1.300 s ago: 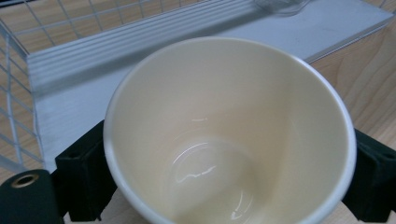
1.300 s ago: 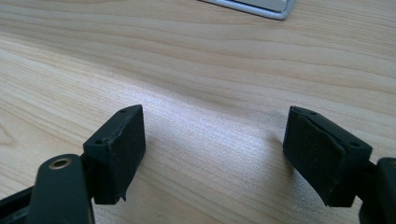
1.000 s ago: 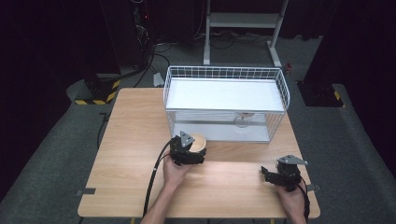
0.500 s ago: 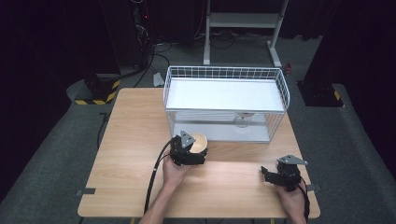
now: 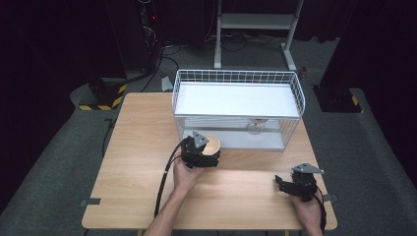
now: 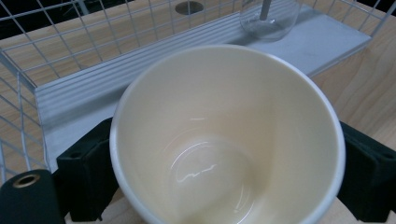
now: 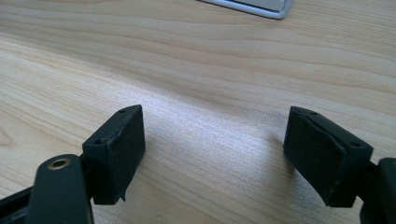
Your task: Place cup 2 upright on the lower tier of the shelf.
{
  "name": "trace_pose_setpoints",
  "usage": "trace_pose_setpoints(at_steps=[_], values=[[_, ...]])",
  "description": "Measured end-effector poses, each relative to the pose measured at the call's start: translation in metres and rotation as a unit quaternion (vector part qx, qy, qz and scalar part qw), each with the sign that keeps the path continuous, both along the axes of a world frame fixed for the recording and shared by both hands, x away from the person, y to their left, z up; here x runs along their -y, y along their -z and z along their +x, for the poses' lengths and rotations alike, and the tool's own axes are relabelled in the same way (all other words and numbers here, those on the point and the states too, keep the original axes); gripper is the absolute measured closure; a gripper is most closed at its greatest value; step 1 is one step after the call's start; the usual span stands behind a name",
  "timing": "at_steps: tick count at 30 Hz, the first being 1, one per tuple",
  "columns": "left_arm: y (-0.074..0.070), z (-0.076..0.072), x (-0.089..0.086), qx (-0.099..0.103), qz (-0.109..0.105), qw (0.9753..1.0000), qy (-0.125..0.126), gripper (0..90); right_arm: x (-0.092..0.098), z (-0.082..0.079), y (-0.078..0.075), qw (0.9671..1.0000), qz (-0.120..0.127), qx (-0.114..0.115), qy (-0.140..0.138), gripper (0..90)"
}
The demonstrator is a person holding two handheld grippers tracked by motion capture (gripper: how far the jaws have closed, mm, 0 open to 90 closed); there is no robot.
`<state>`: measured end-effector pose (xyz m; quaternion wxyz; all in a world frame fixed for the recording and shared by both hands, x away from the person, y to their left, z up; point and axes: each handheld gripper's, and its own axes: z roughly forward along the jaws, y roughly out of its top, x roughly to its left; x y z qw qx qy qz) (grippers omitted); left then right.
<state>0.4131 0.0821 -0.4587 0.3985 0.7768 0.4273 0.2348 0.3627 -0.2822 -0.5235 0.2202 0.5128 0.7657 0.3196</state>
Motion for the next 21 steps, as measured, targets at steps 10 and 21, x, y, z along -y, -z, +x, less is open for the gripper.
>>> trace_pose_setpoints(at_steps=[10, 21], values=[[-0.003, 0.021, 0.012, -0.003, 0.010, 0.9999, -0.014, 9.9, 0.000, 0.000, 0.000, 1.0000, 0.000, 0.000, 0.000, 20.6], [0.002, 0.036, 0.014, -0.004, 0.023, 0.9992, -0.033, 9.9, 0.000, 0.000, 0.000, 1.0000, 0.000, 0.000, 0.000, 20.6]])
